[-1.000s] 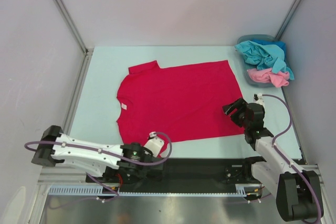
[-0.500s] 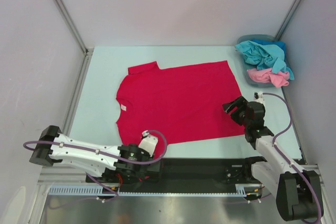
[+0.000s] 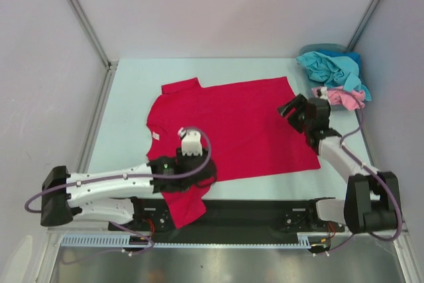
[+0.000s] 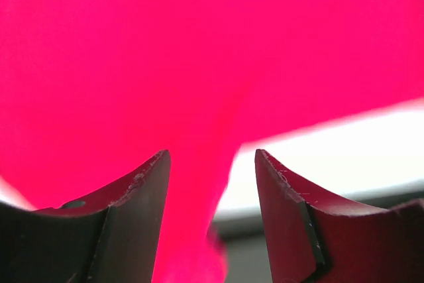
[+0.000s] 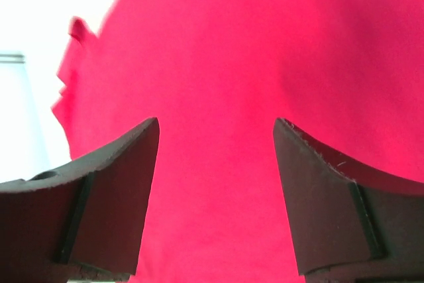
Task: Fold and stack the t-shirts
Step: Flatten the tshirt out
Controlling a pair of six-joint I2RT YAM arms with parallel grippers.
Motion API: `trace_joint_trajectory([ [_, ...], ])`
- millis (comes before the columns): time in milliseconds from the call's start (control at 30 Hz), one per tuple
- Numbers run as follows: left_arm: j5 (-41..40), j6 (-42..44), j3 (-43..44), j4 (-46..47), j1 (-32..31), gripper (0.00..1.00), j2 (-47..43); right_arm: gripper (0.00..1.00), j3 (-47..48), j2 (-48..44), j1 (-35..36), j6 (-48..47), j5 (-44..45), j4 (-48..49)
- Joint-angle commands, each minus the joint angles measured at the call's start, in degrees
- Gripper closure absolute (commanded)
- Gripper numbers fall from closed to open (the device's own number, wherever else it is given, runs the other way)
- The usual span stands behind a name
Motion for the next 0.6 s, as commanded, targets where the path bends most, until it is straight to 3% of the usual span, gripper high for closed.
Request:
trace_joint_trajectory([
  [0,3.4,23.2,2.4,26.8,12.2,0.40,1.1,0.25,11.8,6.3,0.8,-2.1,0.1,-1.5],
  [33,5.3,26.7,3.2,31.2,18.0,0.40,2.0,0.25,17.0,8.2,0.8,-2.2,0.6,-3.1],
  [133,9.9,28.6,9.8,33.1,27.7,0.42,9.9,0.25,20.7,13.3,1.3,1.0,2.3,-5.7],
  [267,14.4,28.6,18.7,33.1,35.7,0.42,21.0,0.25,30.8,22.0,4.7,0.8,5.4,-9.0],
  [400,21.6,27.9,27.0,31.8,43.0,0.44,33.0,0.24,41.1,30.7,6.8,-2.9,7.2,-18.6],
  [567,27.2,27.3,31.5,30.1,52.3,0.45,38.7,0.23,48.9,37.3,6.0,-6.7,8.3,-24.4],
])
